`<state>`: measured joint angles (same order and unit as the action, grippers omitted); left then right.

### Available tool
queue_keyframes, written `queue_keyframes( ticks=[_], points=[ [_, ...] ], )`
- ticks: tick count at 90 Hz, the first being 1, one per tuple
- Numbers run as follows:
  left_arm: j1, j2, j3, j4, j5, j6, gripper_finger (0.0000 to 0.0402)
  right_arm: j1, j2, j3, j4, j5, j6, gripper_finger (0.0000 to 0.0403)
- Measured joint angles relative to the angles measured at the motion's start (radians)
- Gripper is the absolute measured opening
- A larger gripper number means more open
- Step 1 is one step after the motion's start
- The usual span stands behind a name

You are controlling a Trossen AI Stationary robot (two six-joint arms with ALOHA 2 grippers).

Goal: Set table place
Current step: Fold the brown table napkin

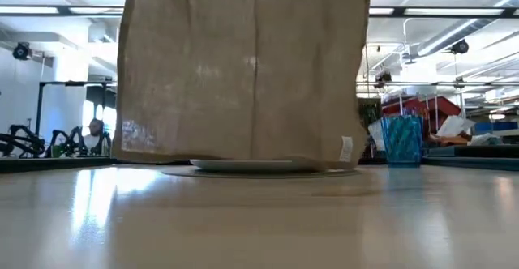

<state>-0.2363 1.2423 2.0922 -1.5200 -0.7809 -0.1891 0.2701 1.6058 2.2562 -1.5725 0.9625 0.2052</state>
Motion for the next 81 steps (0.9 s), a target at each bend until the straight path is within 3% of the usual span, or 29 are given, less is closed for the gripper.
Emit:
queue_keyframes(
  ticks=[19,37,81],
  points=[
    [-0.016,0.026,-0.013,-0.05,0.114,-0.122,0.0,0.065,0.0,0.0,0.001,-0.057,0.08,0.0],
    [-0.115,0.02,-0.061,-0.052,0.212,-0.232,0.0,0.14,-0.001,-0.006,0.002,-0.169,0.192,0.0],
    [-0.666,0.121,-0.245,-0.012,0.167,-0.699,0.0,0.368,0.002,-0.212,0.001,-0.296,0.575,0.0]
  ],
)
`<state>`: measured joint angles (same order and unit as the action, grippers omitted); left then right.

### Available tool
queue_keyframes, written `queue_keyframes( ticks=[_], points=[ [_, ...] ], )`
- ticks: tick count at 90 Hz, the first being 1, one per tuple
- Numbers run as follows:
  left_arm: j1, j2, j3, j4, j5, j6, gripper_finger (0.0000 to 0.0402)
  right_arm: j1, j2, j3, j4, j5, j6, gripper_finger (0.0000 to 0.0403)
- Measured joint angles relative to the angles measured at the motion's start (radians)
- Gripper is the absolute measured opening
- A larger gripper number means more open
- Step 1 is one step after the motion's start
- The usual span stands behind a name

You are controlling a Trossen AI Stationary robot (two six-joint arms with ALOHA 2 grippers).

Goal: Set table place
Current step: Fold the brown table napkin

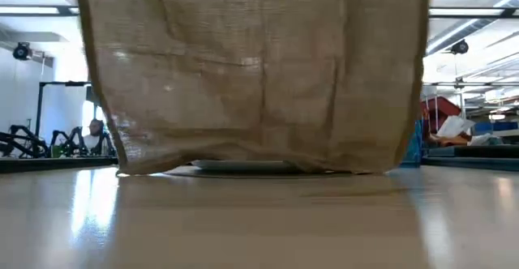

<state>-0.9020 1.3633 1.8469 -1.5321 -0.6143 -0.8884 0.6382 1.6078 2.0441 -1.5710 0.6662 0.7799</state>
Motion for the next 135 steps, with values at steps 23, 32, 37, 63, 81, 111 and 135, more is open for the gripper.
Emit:
queue_keyframes(
  ticks=[23,32,37,63,81,111,135],
  points=[
    [-0.12,0.114,-0.114,0.136,0.007,-0.117,0.0,0.149,0.07,-0.107,0.001,-0.048,0.278,0.0],
    [-0.124,0.161,-0.138,0.206,0.033,-0.121,0.0,0.194,0.11,-0.123,0.0,-0.056,0.372,0.0],
    [-0.123,0.184,-0.149,0.236,0.066,-0.13,0.0,0.215,0.134,-0.132,0.002,-0.058,0.416,0.0],
    [-0.122,0.253,-0.217,0.265,0.086,-0.222,0.0,0.211,0.242,-0.141,0.003,-0.088,0.427,0.0],
    [-0.117,0.217,-0.307,0.243,0.077,-0.296,0.0,0.167,0.257,-0.151,0.0,-0.099,0.367,0.0],
    [-0.108,0.115,-0.438,0.194,0.019,-0.35,0.0,0.044,0.219,-0.281,0.002,-0.098,0.23,0.0],
    [-0.082,0.034,-0.598,0.206,0.007,-0.378,0.0,-0.044,0.202,-0.429,0.009,-0.113,0.197,0.0]
  ],
)
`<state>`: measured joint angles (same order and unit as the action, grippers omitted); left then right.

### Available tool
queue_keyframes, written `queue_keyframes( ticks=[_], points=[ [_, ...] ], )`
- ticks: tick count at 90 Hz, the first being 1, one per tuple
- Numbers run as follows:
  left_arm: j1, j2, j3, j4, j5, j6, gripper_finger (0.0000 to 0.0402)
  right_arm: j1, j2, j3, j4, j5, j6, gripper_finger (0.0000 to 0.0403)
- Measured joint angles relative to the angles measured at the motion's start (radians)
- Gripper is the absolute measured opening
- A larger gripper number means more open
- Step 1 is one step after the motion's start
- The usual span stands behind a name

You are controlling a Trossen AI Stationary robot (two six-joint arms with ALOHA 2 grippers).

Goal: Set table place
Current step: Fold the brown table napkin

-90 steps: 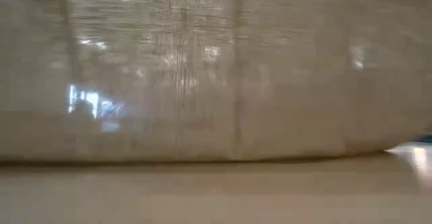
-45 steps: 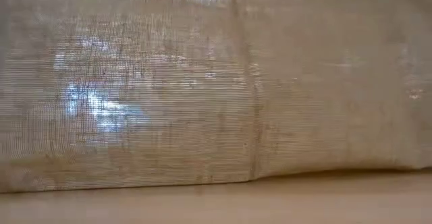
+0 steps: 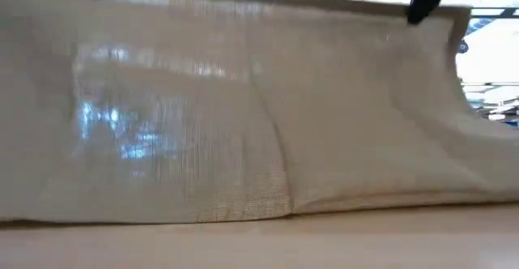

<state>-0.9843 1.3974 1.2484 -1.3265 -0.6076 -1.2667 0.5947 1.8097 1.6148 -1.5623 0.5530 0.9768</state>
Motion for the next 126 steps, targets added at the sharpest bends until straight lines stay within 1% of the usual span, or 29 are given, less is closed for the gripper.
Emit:
queue_keyframes(
  ticks=[13,21,42,51,65,75,87,97,108,119,126],
  points=[
    [0.036,-0.044,-0.102,0.038,-0.033,0.002,0.0,-0.033,-0.001,-0.053,0.003,-0.03,-0.005,0.0],
    [0.056,-0.066,-0.147,0.08,-0.045,0.029,0.0,-0.048,-0.001,-0.074,0.005,-0.038,-0.009,0.0],
    [0.09,-0.112,-0.242,0.273,-0.061,0.148,0.0,-0.077,-0.001,-0.092,0.083,-0.067,-0.066,0.0],
    [0.09,-0.118,-0.251,0.314,-0.047,0.162,0.0,-0.077,-0.002,-0.092,0.098,-0.085,-0.072,0.0],
    [0.089,-0.124,-0.248,0.315,-0.035,0.163,0.0,-0.071,-0.002,-0.092,0.097,-0.086,-0.063,0.0],
    [0.09,-0.126,-0.248,0.317,-0.03,0.161,0.0002,-0.077,-0.002,-0.092,0.097,-0.071,-0.066,0.0],
    [0.09,-0.126,-0.248,0.342,-0.029,0.159,0.0013,-0.077,-0.002,-0.092,0.097,-0.055,-0.052,0.0007],
    [0.09,-0.13,-0.239,0.363,-0.023,0.159,0.0033,-0.076,-0.002,-0.092,0.096,-0.055,-0.053,0.0032],
    [0.09,-0.137,-0.207,0.359,-0.008,0.162,0.0072,-0.077,-0.002,-0.092,0.062,-0.033,-0.041,0.0079],
    [0.09,-0.141,-0.171,0.309,-0.004,0.157,0.012,-0.076,-0.002,-0.09,-0.008,0.009,0.036,0.0131],
    [0.09,-0.141,-0.158,0.305,0.004,0.147,0.0148,-0.076,-0.003,-0.088,-0.006,0.015,0.092,0.0157]
  ],
)
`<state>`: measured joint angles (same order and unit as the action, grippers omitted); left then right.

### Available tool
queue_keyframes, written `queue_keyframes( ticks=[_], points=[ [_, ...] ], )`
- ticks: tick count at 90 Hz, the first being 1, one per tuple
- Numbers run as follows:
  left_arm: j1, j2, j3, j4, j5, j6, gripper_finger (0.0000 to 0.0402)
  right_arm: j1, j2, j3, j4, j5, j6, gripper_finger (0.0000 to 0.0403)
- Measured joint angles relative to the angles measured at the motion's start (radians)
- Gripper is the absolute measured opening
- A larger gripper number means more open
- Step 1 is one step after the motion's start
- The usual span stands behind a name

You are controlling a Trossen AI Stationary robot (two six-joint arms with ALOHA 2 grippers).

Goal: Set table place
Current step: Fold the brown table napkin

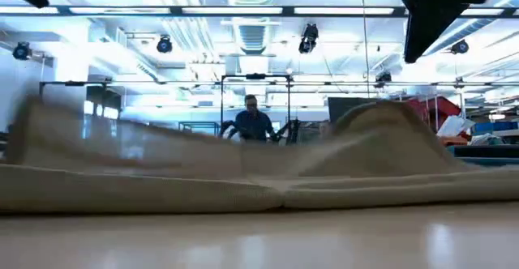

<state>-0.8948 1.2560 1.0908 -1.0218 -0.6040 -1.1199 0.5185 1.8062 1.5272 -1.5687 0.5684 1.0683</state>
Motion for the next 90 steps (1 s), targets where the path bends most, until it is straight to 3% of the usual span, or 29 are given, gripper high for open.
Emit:
queue_keyframes(
  ticks=[14,32,46,66,90],
  points=[
    [0.0,0.01,0.007,0.042,0.014,-0.022,0.0187,0.032,-0.007,0.002,0.002,-0.039,0.068,0.0179],
    [0.0,0.076,-0.005,0.142,0.02,-0.009,0.0203,0.098,-0.006,0.002,-0.001,-0.112,0.136,0.016],
    [0.003,0.171,-0.005,0.18,0.013,0.024,0.0195,0.129,-0.001,0.002,0.091,-0.062,0.134,0.0135],
    [0.047,0.32,-0.006,0.2,-0.031,0.035,0.0173,0.079,0.054,-0.008,0.355,-0.007,-0.072,0.0089],
    [0.107,0.46,-0.007,0.232,0.02,0.046,0.0146,0.021,0.142,-0.012,0.445,0.025,-0.164,0.004]
  ],
)
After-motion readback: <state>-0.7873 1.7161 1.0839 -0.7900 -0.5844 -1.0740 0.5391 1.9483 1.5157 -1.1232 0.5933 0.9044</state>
